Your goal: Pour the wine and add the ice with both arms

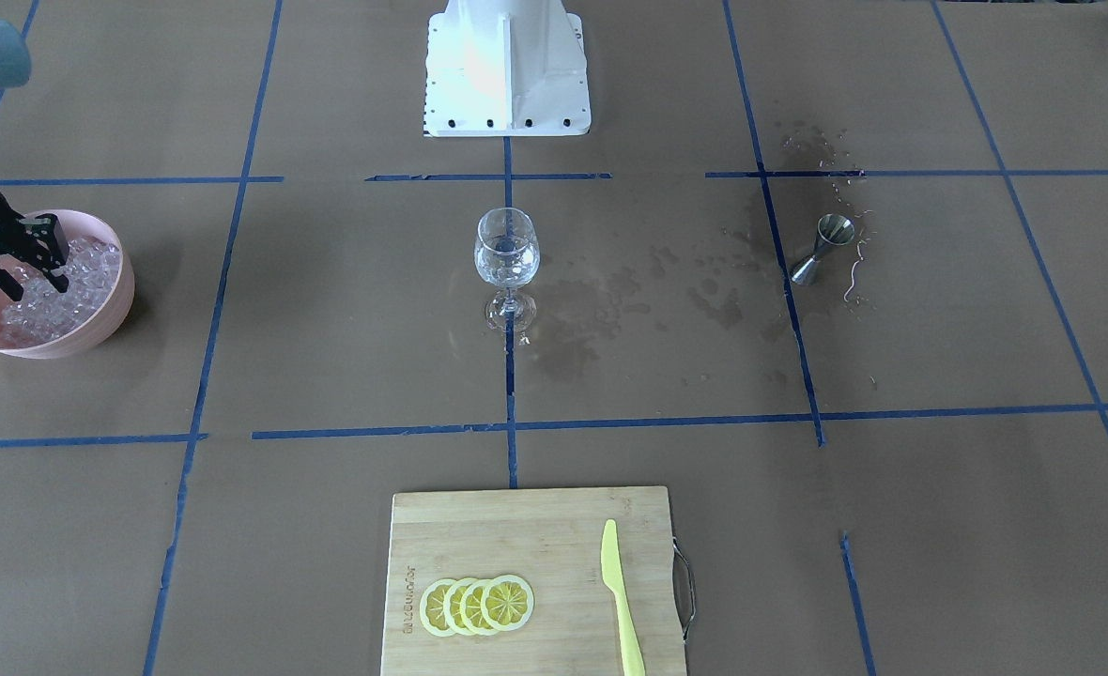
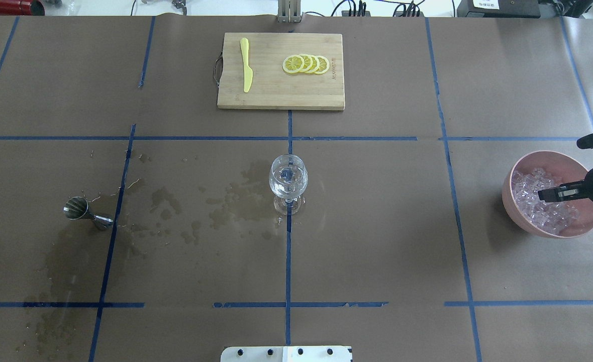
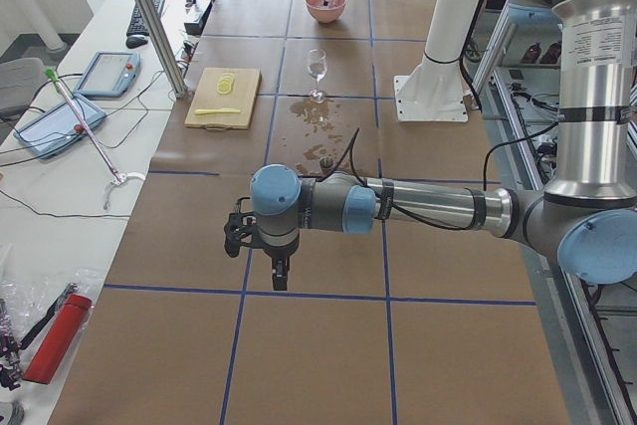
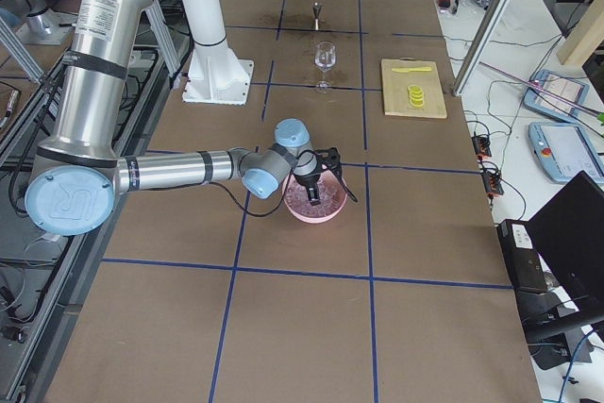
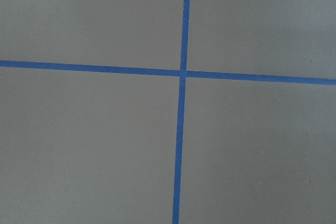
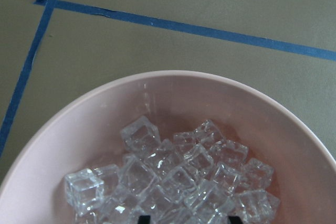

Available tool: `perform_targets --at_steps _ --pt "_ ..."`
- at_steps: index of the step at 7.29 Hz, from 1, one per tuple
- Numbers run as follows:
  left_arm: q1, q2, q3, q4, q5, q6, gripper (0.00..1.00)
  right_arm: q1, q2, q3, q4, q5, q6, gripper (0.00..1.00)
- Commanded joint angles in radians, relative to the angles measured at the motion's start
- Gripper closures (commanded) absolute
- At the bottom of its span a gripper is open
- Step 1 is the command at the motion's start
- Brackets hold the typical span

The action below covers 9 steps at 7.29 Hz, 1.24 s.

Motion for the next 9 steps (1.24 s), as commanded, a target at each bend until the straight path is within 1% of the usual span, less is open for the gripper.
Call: perform_targets --at_steps 1,3,5,6,7,8,9 --pt "0.0 0.0 0.0 0.0 0.0 0.002 0.0 0.0 0.001 0.0 0.0 0.002 -0.006 1.0" --pt "0.001 0.0 0.002 -0.001 -0.002 0.002 0.0 0.003 0.001 0.024 -0.001 0.005 -0.01 1.0" --pt "0.001 0.0 0.002 -0.001 -0.002 0.0 0.0 0.026 -0.004 0.125 -0.018 0.025 -0.01 1.0" --pt "0.001 0.0 0.002 0.0 -0.002 0.0 0.0 0.038 0.004 0.167 -0.058 0.026 -0.009 1.0" --pt "0.001 0.0 0.002 -0.001 -0.002 0.0 0.0 0.041 0.016 0.249 -0.169 0.034 -0.009 1.0" --pt "0.001 0.0 0.002 -0.001 -0.002 0.0 0.0 0.044 0.065 0.302 -0.254 0.037 -0.001 1.0" --pt "0.001 0.0 0.0 -0.001 -0.002 0.0 0.0 0.043 0.129 0.313 -0.303 0.037 0.002 1.0"
